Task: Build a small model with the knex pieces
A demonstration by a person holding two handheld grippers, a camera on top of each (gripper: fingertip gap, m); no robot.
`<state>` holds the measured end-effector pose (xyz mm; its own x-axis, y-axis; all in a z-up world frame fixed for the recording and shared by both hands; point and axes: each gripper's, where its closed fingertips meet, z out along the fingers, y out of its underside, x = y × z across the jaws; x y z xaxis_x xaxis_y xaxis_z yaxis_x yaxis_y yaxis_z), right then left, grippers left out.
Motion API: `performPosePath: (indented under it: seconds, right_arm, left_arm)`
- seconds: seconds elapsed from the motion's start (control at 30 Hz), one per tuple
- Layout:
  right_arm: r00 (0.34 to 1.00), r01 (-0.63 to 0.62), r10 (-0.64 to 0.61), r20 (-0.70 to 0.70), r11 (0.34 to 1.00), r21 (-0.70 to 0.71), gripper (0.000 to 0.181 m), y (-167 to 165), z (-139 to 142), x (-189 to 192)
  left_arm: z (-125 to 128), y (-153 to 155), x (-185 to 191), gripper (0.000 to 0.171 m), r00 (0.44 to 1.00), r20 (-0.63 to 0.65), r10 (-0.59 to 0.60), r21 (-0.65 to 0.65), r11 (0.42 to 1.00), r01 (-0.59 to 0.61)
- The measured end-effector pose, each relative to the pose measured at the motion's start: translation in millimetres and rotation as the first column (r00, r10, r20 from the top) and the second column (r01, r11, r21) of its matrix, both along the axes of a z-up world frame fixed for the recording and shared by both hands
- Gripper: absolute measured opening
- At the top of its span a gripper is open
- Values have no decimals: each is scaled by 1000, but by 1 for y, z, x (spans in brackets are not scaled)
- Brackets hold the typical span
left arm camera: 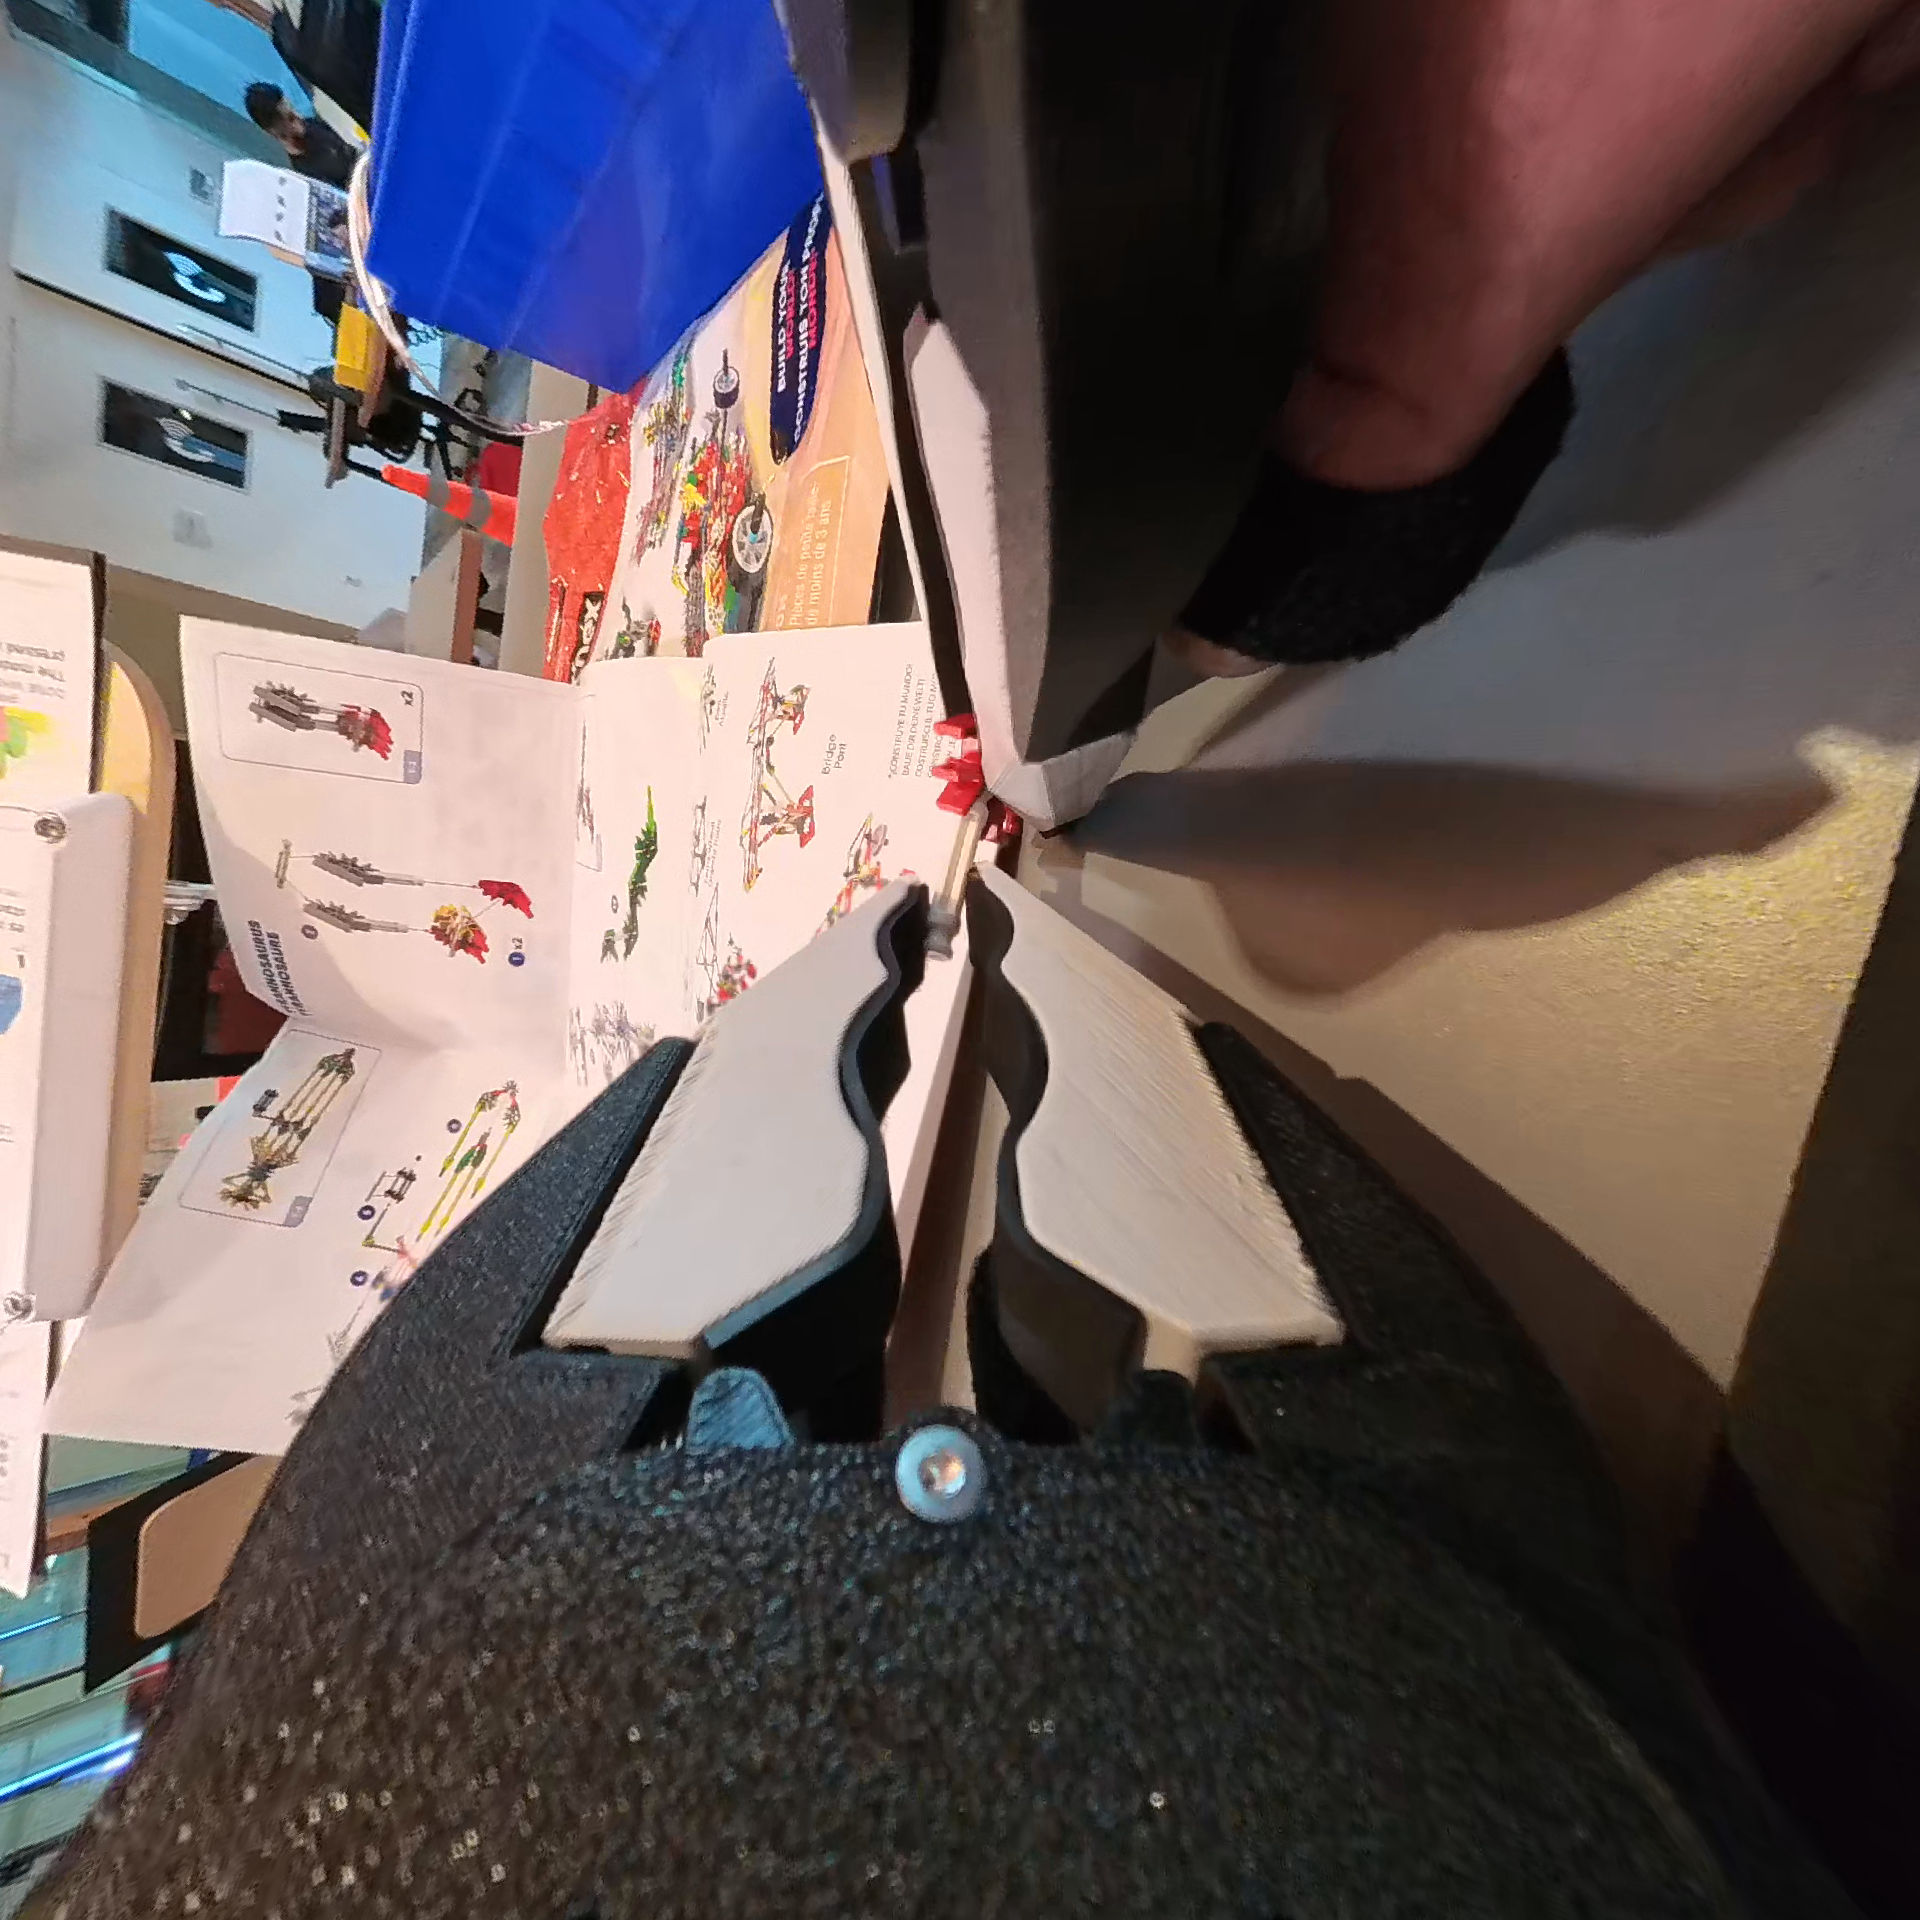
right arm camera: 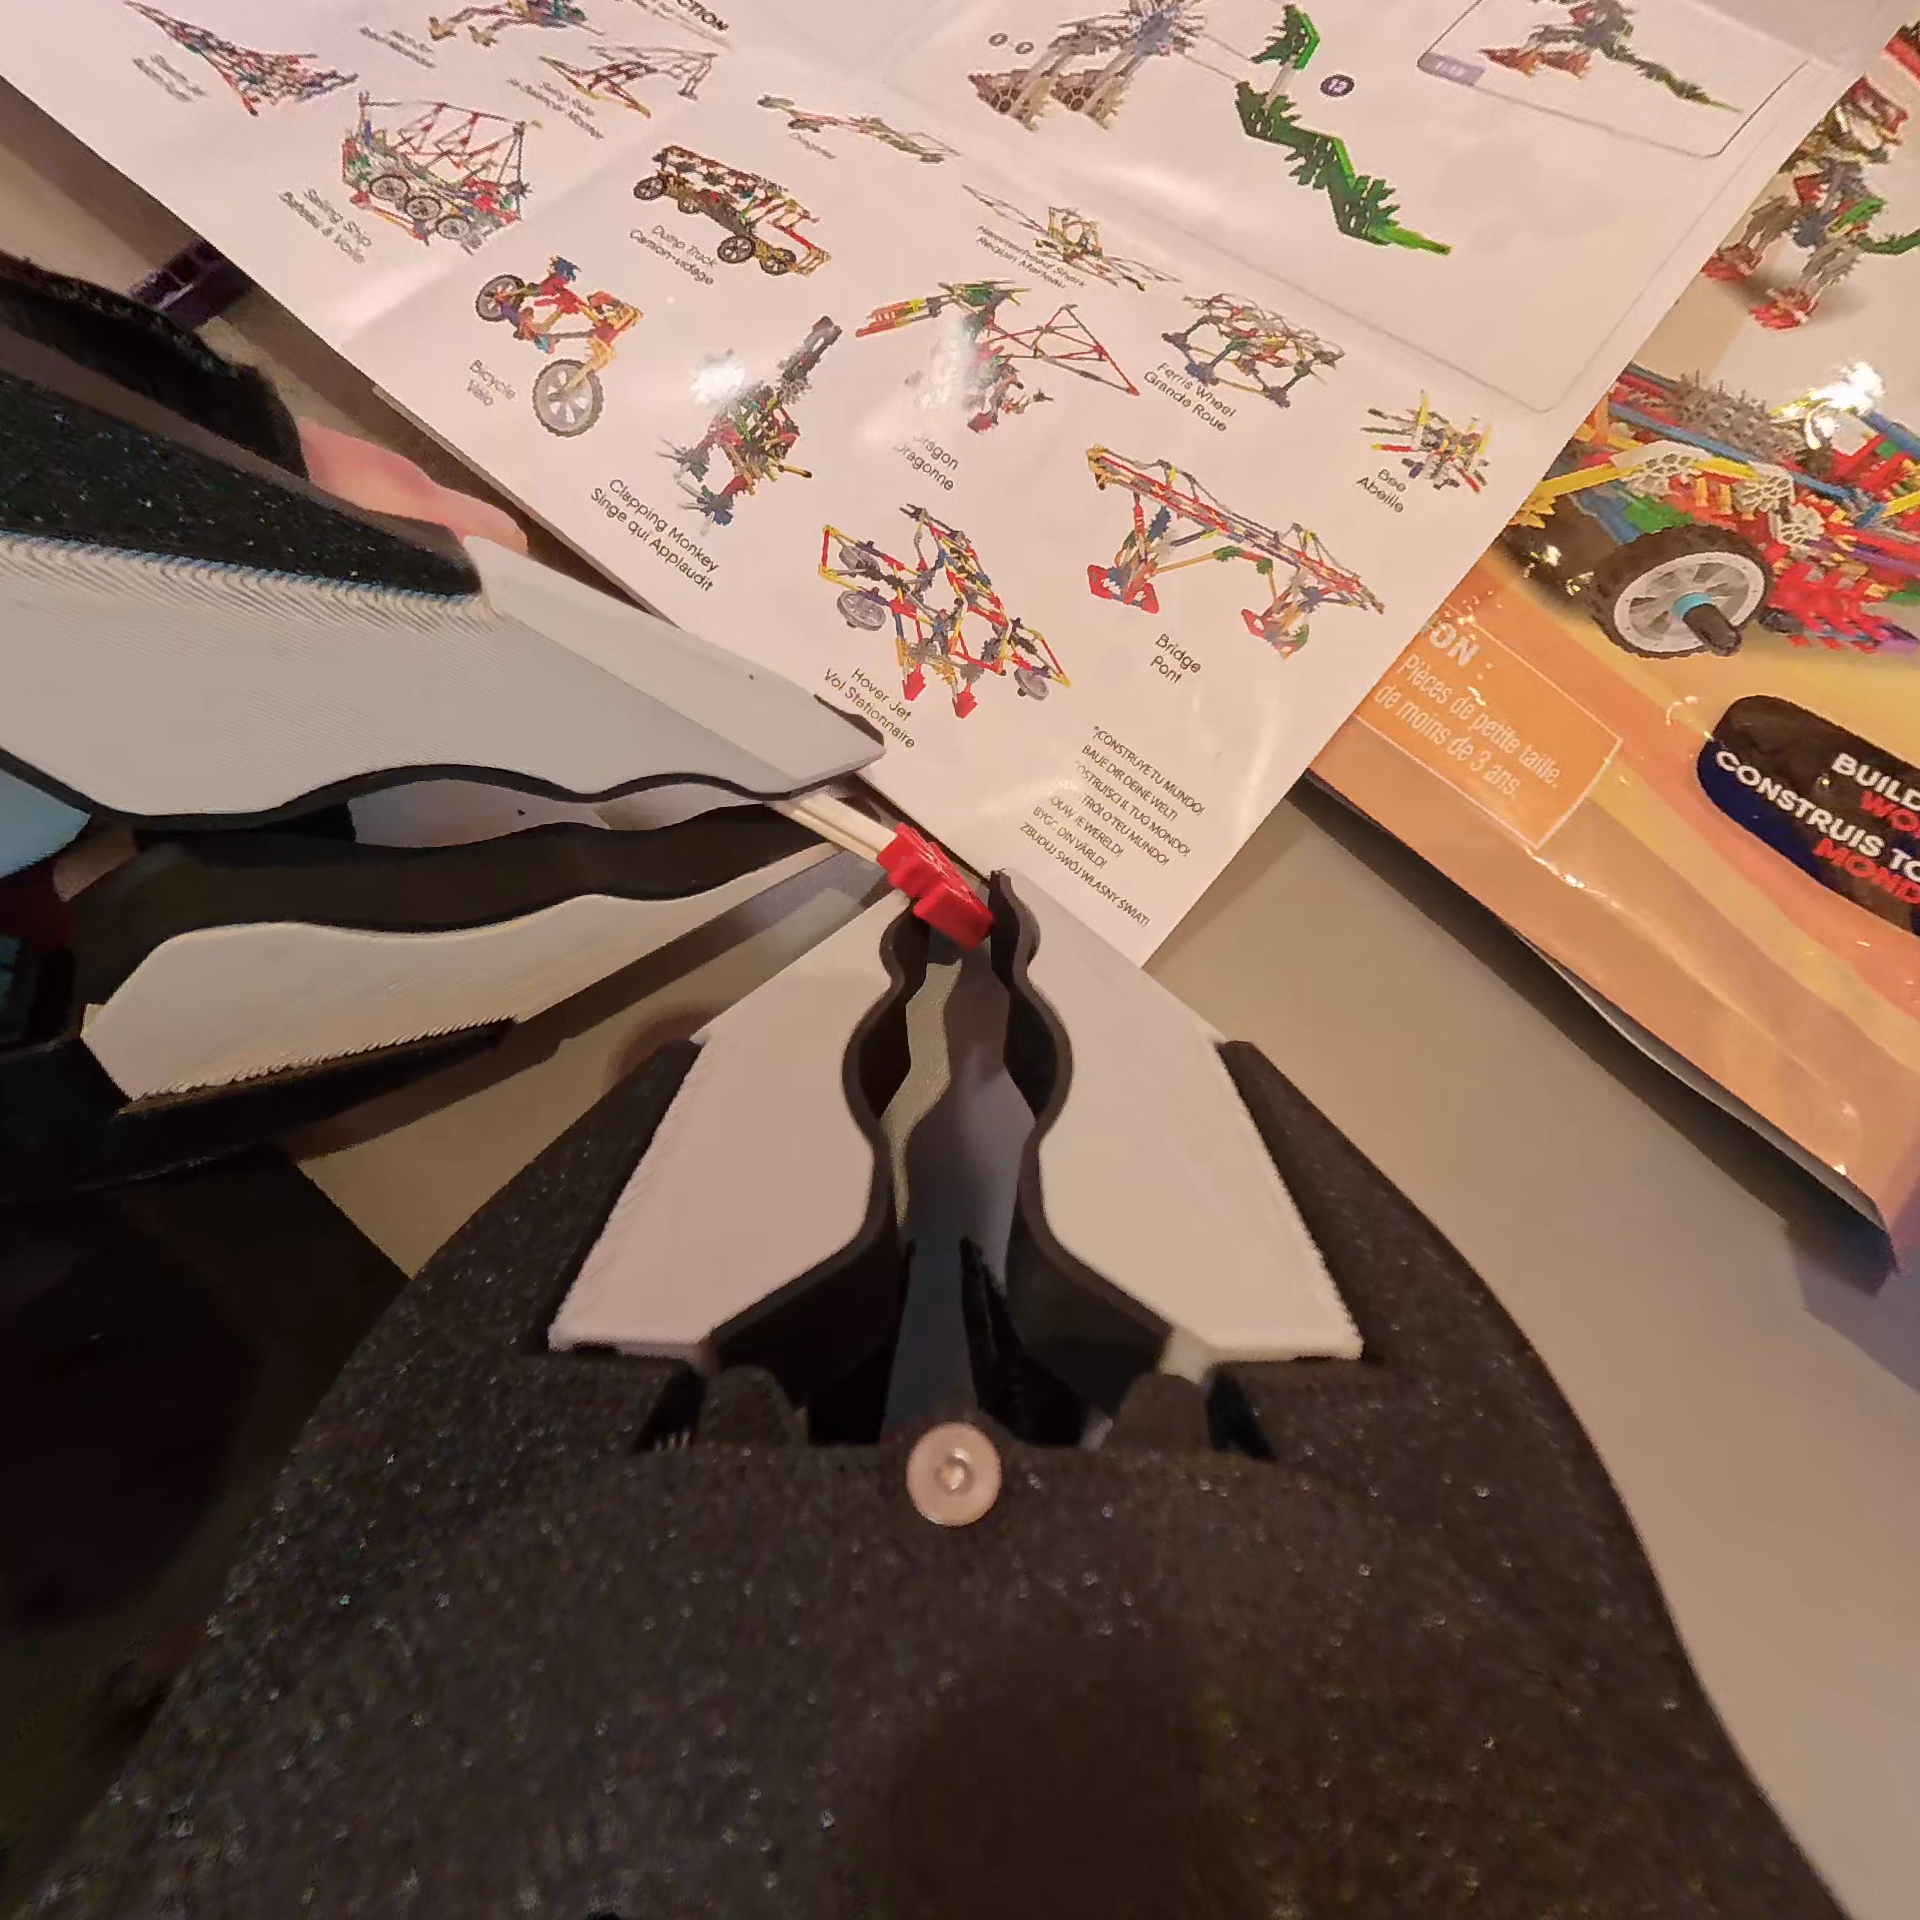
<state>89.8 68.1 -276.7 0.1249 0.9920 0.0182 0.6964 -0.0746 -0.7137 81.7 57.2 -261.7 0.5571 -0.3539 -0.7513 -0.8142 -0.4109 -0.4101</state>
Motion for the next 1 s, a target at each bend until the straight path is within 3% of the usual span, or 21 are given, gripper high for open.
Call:
performPosePath:
  seconds: [0.17,0.27,0.3,0.37,0.63,0.83,1.0]
  right_arm:
    - [1000,-21,20,9,997,74,7,-1,0,0]
    - [996,-75,80,-50,993,95,13,-7,12,-1]
    - [992,-112,117,-53,990,90,22,-12,16,0]
    - [979,-201,205,-12,966,163,28,-19,20,4]
    - [929,-359,361,81,826,435,9,-30,24,6]
    - [927,-340,361,105,683,646,5,-29,36,1]
    - [943,-276,327,64,659,700,3,-28,44,0]
  left_arm:
    - [2,1,-3,5,999,25,-25,-5,1000,25]
    - [8,-5,-3,4,991,30,-134,-33,990,135]
    - [12,-7,0,2,985,52,-166,-30,985,168]
    - [18,-12,3,1,957,-91,-274,-36,962,272]
    - [22,-27,12,1,859,-169,-484,-180,872,456]
    - [34,-30,14,1,833,-210,-512,-139,859,492]
    - [41,-29,12,3,868,-166,-468,-85,883,461]
